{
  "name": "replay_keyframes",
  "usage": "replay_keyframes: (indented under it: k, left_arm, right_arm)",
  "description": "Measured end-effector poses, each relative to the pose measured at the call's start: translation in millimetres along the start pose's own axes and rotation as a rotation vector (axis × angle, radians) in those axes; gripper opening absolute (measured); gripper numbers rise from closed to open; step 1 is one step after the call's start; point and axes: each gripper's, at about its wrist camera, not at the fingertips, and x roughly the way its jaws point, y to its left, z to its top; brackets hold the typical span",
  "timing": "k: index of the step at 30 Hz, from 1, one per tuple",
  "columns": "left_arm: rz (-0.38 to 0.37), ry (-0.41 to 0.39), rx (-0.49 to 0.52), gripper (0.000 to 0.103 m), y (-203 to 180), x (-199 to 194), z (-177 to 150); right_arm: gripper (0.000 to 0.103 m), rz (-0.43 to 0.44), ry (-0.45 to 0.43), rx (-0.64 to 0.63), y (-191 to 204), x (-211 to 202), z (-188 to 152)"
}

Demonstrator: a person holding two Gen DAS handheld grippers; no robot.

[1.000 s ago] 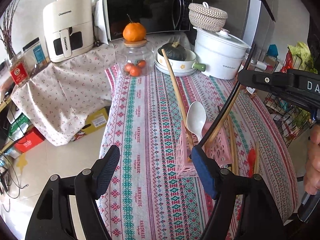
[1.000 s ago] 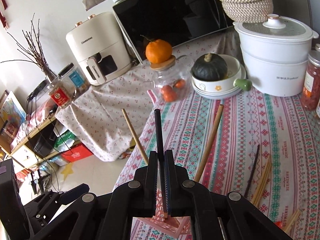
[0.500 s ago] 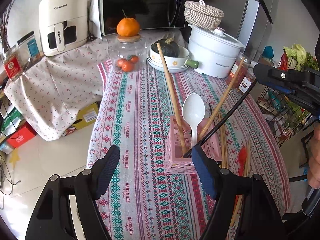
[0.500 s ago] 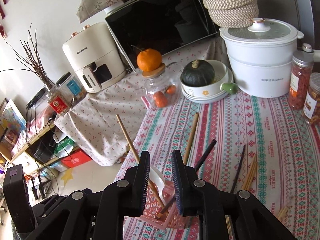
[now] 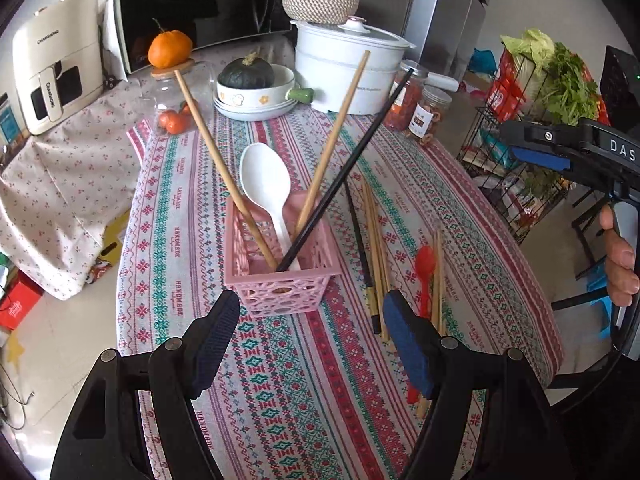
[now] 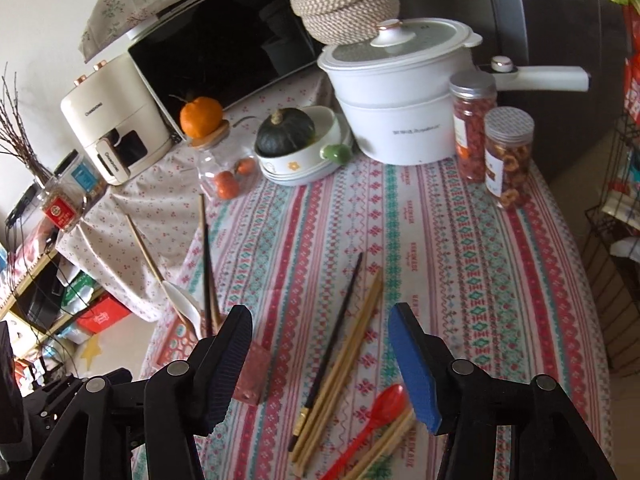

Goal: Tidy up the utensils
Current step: 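Lower the left tool onto the red spoon and close on it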

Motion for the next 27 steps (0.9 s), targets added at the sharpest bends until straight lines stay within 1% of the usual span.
replay_keyframes:
  k: [2, 6, 8, 12, 14, 16, 18, 20, 21, 22, 24, 27]
  left_arm:
    - [-0.019, 0.031, 0.031, 0.077, -15.7, 6.9, -4.0]
    - [-0.029, 0.081, 0.070, 0.077, -42.3, 21.1, -12.1]
    - [-0.038, 0.120, 0.098, 0.077, -55.0, 30.7, -16.6]
    - [-0.024, 0.186, 0.148, 0.077, -74.6, 53.7, -20.3]
    - [-0.024, 0.216, 0.140, 0.076, -79.9, 67.0, -17.7]
    - [-0.035, 0.240, 0.109, 0.074, -83.5, 80.1, -12.1]
    - [-0.051, 0.258, 0.091, 0.062, -89.9, 93.2, -4.5]
    - [-0.059, 0.283, 0.094, 0.056, -97.9, 107.6, 3.6]
    - [-0.054, 0.294, 0.098, 0.051, -101.6, 114.6, 7.2]
    - [-0.048, 0.305, 0.104, 0.049, -105.2, 122.0, 10.6]
    - [-0.037, 0.332, 0.118, 0.039, -111.3, 138.8, 17.0]
    - [-0.033, 0.373, 0.123, 0.030, -114.6, 159.1, 24.0]
  right_arm:
    - [0.071, -0.030, 0.036, 0.025, -17.5, 0.6, -7.6]
    - [0.074, -0.095, 0.109, 0.066, -49.9, 2.9, -25.1]
    - [0.078, -0.134, 0.143, 0.088, -65.9, 5.8, -35.0]
    - [0.079, -0.196, 0.226, 0.122, -95.2, 17.8, -53.5]
    - [0.079, -0.228, 0.265, 0.133, -106.9, 23.6, -59.9]
    - [0.079, -0.244, 0.289, 0.143, -115.5, 27.4, -63.3]
    - [0.079, -0.248, 0.304, 0.156, -119.9, 30.2, -64.5]
    - [0.079, -0.241, 0.315, 0.169, -123.2, 32.1, -64.0]
    - [0.079, -0.231, 0.316, 0.172, -123.9, 32.7, -63.5]
    - [0.079, -0.223, 0.317, 0.174, -124.4, 33.1, -62.7]
    - [0.079, -0.220, 0.318, 0.174, -122.5, 34.5, -61.0]
    - [0.079, -0.210, 0.317, 0.165, -121.6, 34.5, -59.4]
